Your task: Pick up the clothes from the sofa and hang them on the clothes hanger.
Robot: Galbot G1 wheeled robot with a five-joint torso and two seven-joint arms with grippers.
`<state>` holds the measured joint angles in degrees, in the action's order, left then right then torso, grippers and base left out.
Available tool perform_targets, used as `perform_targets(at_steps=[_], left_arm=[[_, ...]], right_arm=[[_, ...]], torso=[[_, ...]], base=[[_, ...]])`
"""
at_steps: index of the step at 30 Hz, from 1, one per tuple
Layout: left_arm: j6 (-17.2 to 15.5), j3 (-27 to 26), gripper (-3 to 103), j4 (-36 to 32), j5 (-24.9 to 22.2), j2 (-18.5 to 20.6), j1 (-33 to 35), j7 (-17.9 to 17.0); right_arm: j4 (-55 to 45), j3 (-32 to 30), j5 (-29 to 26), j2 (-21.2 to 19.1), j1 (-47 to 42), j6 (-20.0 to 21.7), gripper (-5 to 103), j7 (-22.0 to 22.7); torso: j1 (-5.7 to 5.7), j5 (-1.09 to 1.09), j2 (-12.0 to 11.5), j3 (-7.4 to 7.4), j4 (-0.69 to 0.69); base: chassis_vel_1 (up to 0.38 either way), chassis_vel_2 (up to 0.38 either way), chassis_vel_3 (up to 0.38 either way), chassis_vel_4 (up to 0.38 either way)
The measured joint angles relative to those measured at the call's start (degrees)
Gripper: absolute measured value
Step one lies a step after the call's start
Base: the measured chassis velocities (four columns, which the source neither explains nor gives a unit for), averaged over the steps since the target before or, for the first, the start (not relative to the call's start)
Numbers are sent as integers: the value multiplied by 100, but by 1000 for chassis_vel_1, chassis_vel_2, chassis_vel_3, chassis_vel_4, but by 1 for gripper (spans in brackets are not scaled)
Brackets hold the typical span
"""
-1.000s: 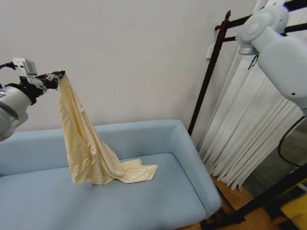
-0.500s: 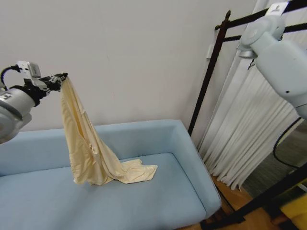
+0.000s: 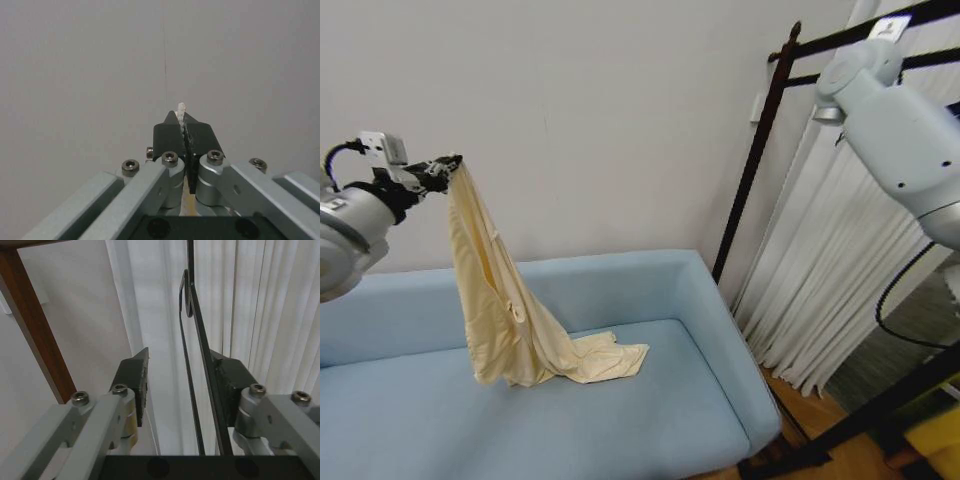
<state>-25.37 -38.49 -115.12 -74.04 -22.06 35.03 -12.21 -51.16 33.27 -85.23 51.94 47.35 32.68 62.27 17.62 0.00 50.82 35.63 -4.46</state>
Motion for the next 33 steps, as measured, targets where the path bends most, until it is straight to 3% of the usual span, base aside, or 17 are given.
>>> perform_targets(at_steps=[1,3,5,7,10,21,33], left_arm=[[1,0,1,-1,5,-15,8,1],[2,0,1,-3,11,-24,17,2],[2,4,1,4,38,-50,18,6],[3,10,1,9,44,-59,16,9],[3,15,1,12,49,-75,15,16],[7,-15,1,5,52,-55,41,34],[7,-33,1,-85,87,-114,170,19]], right_arm=[[19,16,11,-5,-6,-23,32,-23],[19,32,15,-21,-8,-45,32,-44],[15,35,10,-45,-13,-85,16,-64],[5,34,6,-56,-17,-97,16,-76],[-24,34,6,-83,-41,-128,2,-114],[-259,3,77,-175,-167,-192,1,-110],[-674,136,525,-386,-294,-388,1,-194]], torso=[[0,0,0,0,0],[1,0,0,0,0],[0,1,0,0,-1],[0,0,0,0,-1],[0,0,0,0,-1],[0,0,0,0,0],[0,0,0,0,0]], base=[[0,0,0,0],[0,0,0,0],[0,0,0,0],[0,0,0,0],[0,0,0,0],[0,0,0,0],[0,0,0,0]])
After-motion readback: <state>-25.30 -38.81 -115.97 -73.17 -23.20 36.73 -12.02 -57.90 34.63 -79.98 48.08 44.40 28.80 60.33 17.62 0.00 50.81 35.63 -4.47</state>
